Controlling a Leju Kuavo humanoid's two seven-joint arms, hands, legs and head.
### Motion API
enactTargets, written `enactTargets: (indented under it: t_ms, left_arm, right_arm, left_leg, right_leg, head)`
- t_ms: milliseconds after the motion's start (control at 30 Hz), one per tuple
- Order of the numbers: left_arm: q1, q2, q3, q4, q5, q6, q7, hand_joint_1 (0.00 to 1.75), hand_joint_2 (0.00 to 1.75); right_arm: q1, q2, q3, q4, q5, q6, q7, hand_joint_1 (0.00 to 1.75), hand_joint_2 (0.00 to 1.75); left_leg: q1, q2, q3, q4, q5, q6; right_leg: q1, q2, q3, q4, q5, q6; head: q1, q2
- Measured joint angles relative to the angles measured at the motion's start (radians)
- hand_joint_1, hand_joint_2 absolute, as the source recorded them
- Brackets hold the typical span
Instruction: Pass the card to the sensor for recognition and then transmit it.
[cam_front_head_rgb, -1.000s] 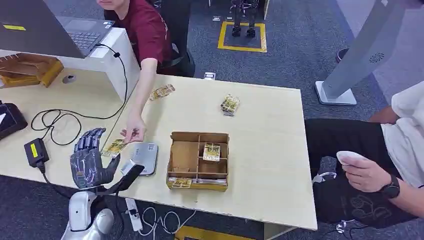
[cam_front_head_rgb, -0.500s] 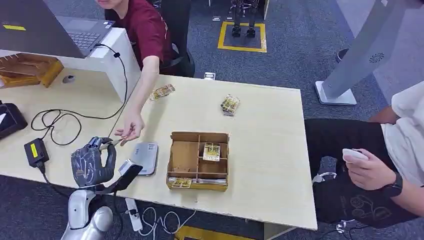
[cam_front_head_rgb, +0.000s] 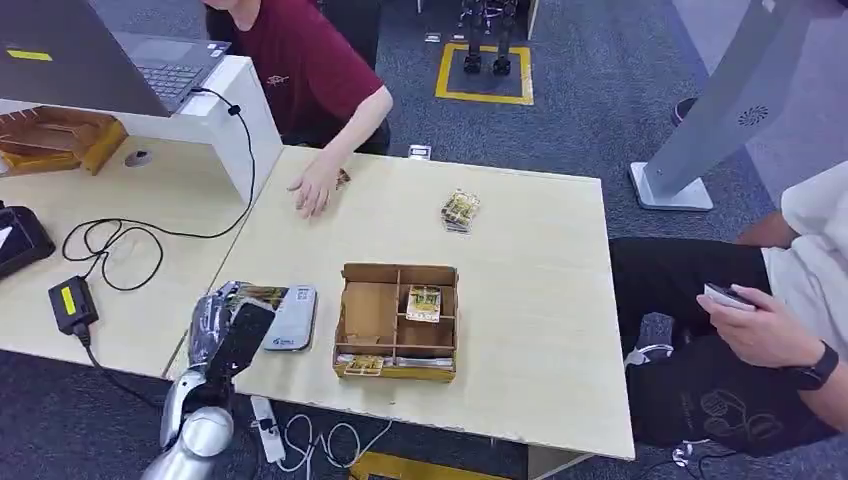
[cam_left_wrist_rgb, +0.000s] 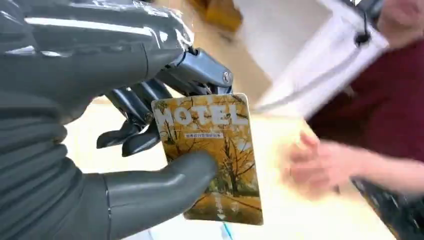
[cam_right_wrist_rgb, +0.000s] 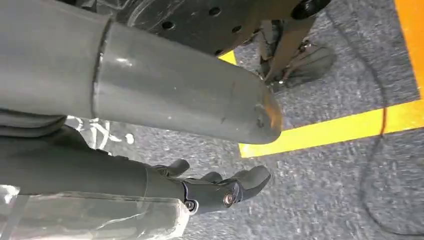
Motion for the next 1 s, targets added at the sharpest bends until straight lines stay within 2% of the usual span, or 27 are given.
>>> enactTargets:
  t_ms: [167,400,567,767,1000]
  left_arm:
    - [-0.014,0.007,-0.062,-0.008,0.074,-0.116,0.042,1.75,1.75]
    - [-0.029,0.026,-0.11,-0.008,0.076,-0.157,0.094,1.75,1.75]
    - [-0.04,0.036,-0.131,-0.003,0.06,-0.153,0.109,1.75,1.75]
    - [-0.059,0.04,-0.138,0.032,-0.039,-0.09,0.165,1.75,1.75]
    - [-0.071,0.045,-0.132,0.092,-0.061,-0.056,0.184,1.75,1.75]
  right_arm:
    - [0.0,0.0,0.001,-0.004,0.02,0.004,0.005,0.0,0.0]
    - [-0.002,0.0,0.0,-0.003,0.047,0.009,-0.002,0.0,0.0]
    - [-0.004,0.0,-0.007,-0.002,0.056,0.018,-0.003,0.0,0.0]
    - [-0.012,0.0,-0.024,0.007,0.098,0.023,-0.023,0.0,0.0]
    - [-0.023,0.0,-0.057,0.032,0.144,0.032,-0.045,0.0,0.0]
  left_leg:
    - [0.0,0.0,0.0,0.0,0.0,0.0]
    - [0.0,0.0,0.0,0.0,0.0,0.0]
    - [0.0,0.0,0.0,0.0,0.0,0.0]
    - [0.0,0.0,0.0,0.0,0.0,0.0]
    - [0.0,0.0,-0.001,0.0,0.0,0.0]
  right_leg:
    - [0.0,0.0,0.0,0.0,0.0,0.0]
    - [0.0,0.0,0.0,0.0,0.0,0.0]
    - [0.0,0.0,0.0,0.0,0.0,0.0]
    - [0.0,0.0,0.0,0.0,0.0,0.0]
    - [0.0,0.0,0.0,0.0,0.0,0.0]
  head:
    - [0.0,0.0]
    - [0.0,0.0]
    - [0.0,0.0]
    - [0.0,0.0]
    - [0.0,0.0]
